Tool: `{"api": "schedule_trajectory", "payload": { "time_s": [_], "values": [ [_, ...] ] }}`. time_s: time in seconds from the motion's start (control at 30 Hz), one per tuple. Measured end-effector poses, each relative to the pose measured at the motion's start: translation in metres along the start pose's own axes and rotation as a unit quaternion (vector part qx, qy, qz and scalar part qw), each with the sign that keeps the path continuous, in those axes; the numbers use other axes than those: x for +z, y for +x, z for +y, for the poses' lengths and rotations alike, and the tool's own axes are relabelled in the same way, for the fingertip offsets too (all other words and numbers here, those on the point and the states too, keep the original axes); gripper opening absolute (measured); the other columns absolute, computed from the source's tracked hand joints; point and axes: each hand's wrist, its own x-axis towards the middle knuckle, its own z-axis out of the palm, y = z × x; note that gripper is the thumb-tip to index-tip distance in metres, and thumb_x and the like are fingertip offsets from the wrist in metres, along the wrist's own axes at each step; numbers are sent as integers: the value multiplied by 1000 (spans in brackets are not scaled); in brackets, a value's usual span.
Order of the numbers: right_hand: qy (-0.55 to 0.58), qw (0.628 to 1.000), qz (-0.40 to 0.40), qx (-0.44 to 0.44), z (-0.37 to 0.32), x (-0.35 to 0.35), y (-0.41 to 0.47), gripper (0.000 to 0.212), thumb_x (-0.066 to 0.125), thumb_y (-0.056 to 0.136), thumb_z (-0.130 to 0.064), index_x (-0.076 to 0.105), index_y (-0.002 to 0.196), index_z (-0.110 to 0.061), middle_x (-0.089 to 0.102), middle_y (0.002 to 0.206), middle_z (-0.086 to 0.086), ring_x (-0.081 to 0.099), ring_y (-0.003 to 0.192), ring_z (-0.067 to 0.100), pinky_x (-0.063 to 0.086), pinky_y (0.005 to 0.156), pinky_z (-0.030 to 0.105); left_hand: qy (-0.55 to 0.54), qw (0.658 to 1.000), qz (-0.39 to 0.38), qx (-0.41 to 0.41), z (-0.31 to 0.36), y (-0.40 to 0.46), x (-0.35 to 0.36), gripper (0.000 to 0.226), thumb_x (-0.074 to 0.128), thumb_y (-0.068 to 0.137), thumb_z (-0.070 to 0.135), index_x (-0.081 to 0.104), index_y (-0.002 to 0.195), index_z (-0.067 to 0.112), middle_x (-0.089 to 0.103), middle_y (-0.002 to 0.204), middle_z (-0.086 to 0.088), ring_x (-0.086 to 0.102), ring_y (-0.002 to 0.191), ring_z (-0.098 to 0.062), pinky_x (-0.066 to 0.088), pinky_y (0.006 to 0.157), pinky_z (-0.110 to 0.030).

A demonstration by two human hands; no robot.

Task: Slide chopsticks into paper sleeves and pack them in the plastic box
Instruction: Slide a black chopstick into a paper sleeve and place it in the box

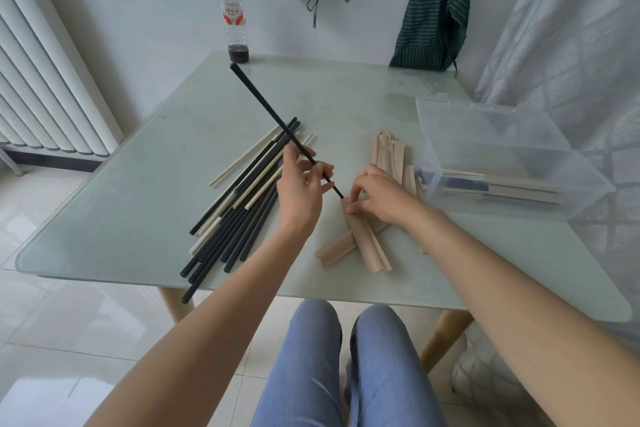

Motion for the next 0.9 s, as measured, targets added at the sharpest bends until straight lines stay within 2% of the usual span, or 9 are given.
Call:
{"api": "schedule_trajectory", "payload": {
  "time_s": [0.13, 0.27, 0.33, 0.5, 0.63, 0.73, 0.9],
  "values": [
    [-10, 998, -50, 22, -3, -6, 7, 24, 70, 83, -25, 65, 98, -8, 38, 106, 2, 47, 100, 17, 35, 85, 23, -2, 1000, 1, -7, -1, 0, -1, 18, 41, 94, -2, 40, 92, 16, 63, 79, -9, 63, 78, -19, 57, 68, -25],
    [11, 998, -58, 18, -3, -6, 8, 19, 68, 84, -18, 67, 98, -5, 45, 95, 0, 51, 94, 18, 37, 78, 23, -5, 1000, -5, -13, -1, 3, -1, 14, 41, 94, -2, 40, 95, 12, 63, 80, -9, 64, 78, -19, 57, 69, -26],
    [16, 998, -52, 15, -1, -5, 8, 17, 65, 87, -17, 67, 99, -5, 45, 94, 0, 48, 93, 16, 37, 79, 24, -3, 1000, -9, -15, -2, 3, 1, 13, 42, 94, -2, 40, 97, 11, 63, 80, -9, 64, 78, -19, 57, 69, -26],
    [27, 999, -30, -2, 3, -1, 3, 15, 61, 89, -17, 64, 101, -8, 39, 104, 1, 49, 104, 20, 38, 95, 29, -5, 999, -4, -31, -4, 5, 6, 14, 43, 93, -2, 41, 98, 11, 64, 82, -11, 64, 80, -19, 57, 68, -26],
    [61, 997, 11, -34, 4, -3, -3, 12, 61, 89, -11, 63, 99, -4, 43, 111, 4, 48, 105, 17, 33, 87, 18, -8, 999, 0, -33, -1, 6, 7, 14, 43, 92, -2, 41, 99, 10, 64, 81, -10, 65, 80, -18, 56, 66, -23],
    [89, 994, 33, -59, 2, -5, -6, 11, 60, 88, -7, 61, 99, -3, 41, 110, 1, 45, 101, 13, 38, 88, 21, -10, 999, -2, -34, 4, 8, 8, 15, 44, 92, -1, 41, 97, 13, 65, 80, -9, 66, 80, -19, 56, 67, -25],
    [97, 990, 56, -90, -2, -11, -9, 6, 59, 89, -7, 61, 95, -6, 38, 108, -5, 44, 96, 10, 34, 88, 19, 2, 999, 8, -46, 11, 14, 6, 16, 45, 90, 1, 41, 99, 13, 66, 81, -9, 66, 81, -19, 53, 64, -25]
  ]
}}
